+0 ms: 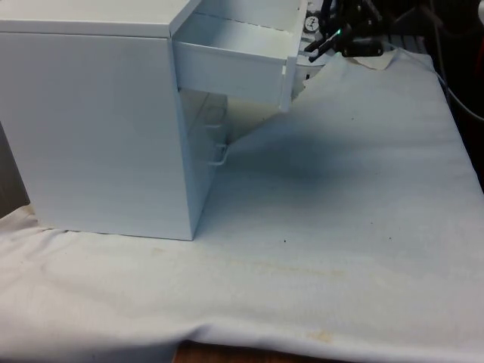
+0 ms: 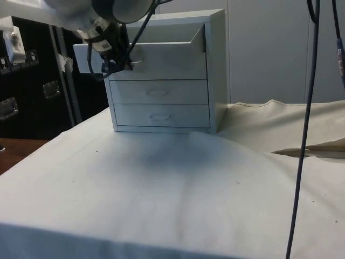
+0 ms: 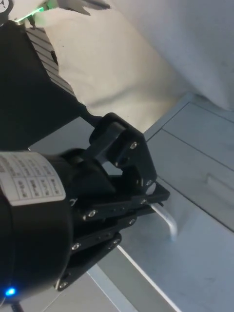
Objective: Open the drawer, then close it.
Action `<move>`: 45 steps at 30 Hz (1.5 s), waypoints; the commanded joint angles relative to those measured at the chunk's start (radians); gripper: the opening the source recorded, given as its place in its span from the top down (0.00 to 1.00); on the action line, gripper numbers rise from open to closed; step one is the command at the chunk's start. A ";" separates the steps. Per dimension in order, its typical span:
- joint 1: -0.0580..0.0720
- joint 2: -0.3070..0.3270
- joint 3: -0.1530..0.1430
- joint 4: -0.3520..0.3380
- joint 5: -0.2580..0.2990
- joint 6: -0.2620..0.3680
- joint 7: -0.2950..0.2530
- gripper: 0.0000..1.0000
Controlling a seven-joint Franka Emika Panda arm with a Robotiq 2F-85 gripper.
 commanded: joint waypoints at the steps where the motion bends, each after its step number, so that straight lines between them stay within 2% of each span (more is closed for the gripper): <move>1: 0.004 0.004 0.002 0.008 -0.001 -0.013 0.006 1.00; 3: 0.002 0.006 0.003 0.010 -0.003 -0.013 0.005 1.00; 8: 0.007 0.016 0.012 0.023 -0.012 -0.031 0.008 1.00; 9: 0.001 0.008 0.014 0.013 -0.009 -0.016 0.004 1.00; 10: 0.007 0.018 0.015 0.026 -0.014 -0.036 0.009 1.00; 18: 0.009 0.035 0.035 0.055 -0.030 -0.074 0.016 1.00; 19: 0.004 0.034 0.037 0.051 -0.025 -0.064 0.014 1.00; 20: 0.009 0.037 0.036 0.058 -0.031 -0.077 0.016 1.00; 23: 0.011 0.043 0.039 0.065 -0.033 -0.085 0.015 1.00; 31: 0.008 0.045 0.041 0.066 -0.031 -0.082 0.015 1.00; 35: 0.008 0.044 0.041 0.065 -0.030 -0.081 0.015 0.83; 36: 0.007 0.044 0.041 0.065 -0.030 -0.080 0.015 0.73; 37: 0.007 0.046 0.042 0.065 -0.029 -0.079 0.016 0.68; 38: 0.007 0.044 0.042 0.065 -0.030 -0.080 0.015 0.68; 40: 0.007 0.044 0.042 0.064 -0.030 -0.079 0.015 0.58; 43: 0.007 0.044 0.042 0.064 -0.029 -0.079 0.015 0.40; 44: 0.007 0.044 0.042 0.064 -0.029 -0.079 0.015 0.30; 45: 0.007 0.044 0.042 0.064 -0.029 -0.079 0.015 0.25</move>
